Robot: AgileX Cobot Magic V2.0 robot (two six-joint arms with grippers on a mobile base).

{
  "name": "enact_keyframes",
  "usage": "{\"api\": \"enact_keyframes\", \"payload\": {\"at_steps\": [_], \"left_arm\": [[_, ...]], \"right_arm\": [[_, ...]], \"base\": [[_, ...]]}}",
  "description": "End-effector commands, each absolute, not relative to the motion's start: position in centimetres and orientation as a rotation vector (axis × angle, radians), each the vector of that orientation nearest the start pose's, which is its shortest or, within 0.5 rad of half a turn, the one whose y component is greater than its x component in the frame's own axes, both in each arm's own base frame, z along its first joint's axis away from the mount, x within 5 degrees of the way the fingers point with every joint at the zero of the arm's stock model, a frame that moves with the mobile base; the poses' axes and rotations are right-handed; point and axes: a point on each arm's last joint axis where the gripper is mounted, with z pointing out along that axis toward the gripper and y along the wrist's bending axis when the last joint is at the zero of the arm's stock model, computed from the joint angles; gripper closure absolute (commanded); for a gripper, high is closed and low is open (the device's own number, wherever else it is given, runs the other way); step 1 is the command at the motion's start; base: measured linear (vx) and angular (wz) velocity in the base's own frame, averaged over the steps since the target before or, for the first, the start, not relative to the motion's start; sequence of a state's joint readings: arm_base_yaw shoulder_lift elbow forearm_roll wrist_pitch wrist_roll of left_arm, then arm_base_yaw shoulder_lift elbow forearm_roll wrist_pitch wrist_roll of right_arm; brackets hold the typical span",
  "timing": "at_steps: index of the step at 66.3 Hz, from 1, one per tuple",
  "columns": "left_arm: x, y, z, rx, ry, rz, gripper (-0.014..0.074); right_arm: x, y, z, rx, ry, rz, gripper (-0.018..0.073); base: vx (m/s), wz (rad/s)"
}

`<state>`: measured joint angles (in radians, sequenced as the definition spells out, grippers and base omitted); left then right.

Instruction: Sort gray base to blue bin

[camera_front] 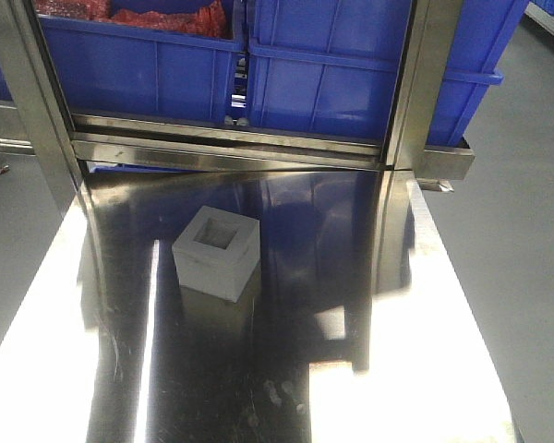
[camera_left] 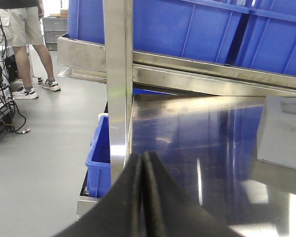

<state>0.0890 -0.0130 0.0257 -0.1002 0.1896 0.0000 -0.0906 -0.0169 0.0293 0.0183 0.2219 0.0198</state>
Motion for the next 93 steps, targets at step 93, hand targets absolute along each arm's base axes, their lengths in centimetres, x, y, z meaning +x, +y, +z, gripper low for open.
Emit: {"api": "enact_keyframes", "payload": {"at_steps": [93], "left_arm": [[9.7,0.5,30.9,0.009,1.768,0.081,0.0603]], "right_arm": [[5.6,-0.5,19.1,0.092,1.640,-0.050,0.0564]], "base": [[0.00,0.00]]}}
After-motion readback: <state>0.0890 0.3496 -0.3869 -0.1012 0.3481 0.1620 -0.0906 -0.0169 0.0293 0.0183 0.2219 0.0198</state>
